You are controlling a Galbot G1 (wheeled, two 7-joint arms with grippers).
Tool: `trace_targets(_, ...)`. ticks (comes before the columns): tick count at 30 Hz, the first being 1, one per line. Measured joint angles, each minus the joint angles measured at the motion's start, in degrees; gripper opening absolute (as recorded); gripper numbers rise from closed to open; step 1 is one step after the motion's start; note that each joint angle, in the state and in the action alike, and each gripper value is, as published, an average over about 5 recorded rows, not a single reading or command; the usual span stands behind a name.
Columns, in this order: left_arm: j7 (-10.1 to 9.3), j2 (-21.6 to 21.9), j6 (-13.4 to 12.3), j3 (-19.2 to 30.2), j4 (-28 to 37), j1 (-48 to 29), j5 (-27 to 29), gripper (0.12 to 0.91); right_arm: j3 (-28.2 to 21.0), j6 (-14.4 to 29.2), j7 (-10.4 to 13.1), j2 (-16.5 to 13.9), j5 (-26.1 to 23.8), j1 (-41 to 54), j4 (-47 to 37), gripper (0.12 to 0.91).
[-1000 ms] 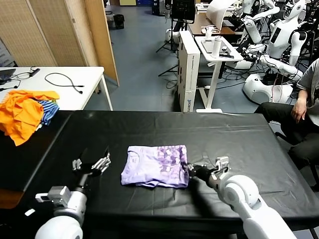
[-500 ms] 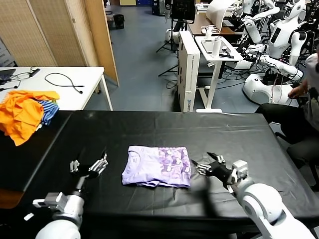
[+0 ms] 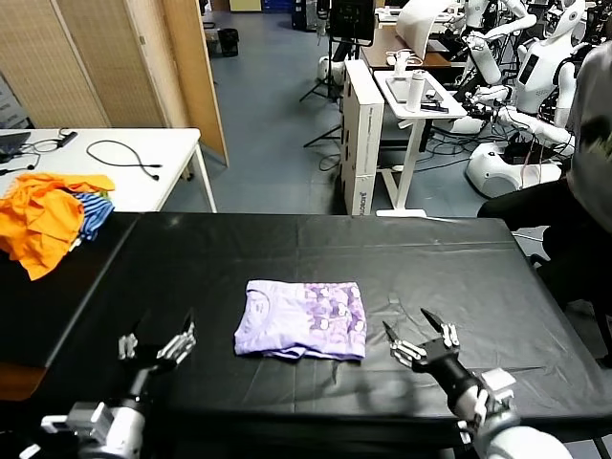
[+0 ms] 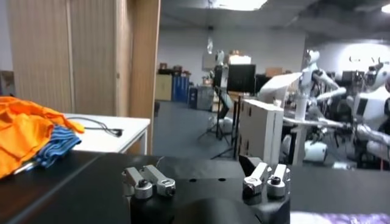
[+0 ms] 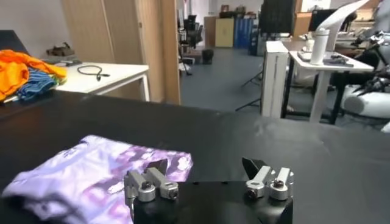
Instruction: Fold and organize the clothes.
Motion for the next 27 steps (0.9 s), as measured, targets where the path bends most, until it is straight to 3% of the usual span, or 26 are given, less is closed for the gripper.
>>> trace_targets(8,-0.53,-0.38,-0.80,0.43,-1.02,4.25,0.01,0.907,1.19,8.89,1.86,2.07,-5.64,-7.78,0.93,0.907)
trace_targets(13,-2.48,0.42,0.09,-0.06,-2.74,7.56,-0.65,0.907,0.75,15.10,5.48,3.63,-9.52,-13.08,0.46,0.907)
trace_targets(18,-3.09,1.36,0.95,-0.71,-4.70,11.10,-1.07,0.907,0.45,19.92,9.07,4.25,-12.43,-17.95,-0.06,0.907)
trace_targets(23,-3.22,1.28,1.39,-0.64,-5.17,12.89,-0.95,0.907,0.56,21.53,11.29,4.20,-13.04,-22.02,0.80,0.907)
trace_targets(27,-3.23,0.92,1.43,-0.53,-5.00,13.17,-0.94,0.907,0.57,20.44,11.53,4.33,-12.85,-23.54,1.51,0.907)
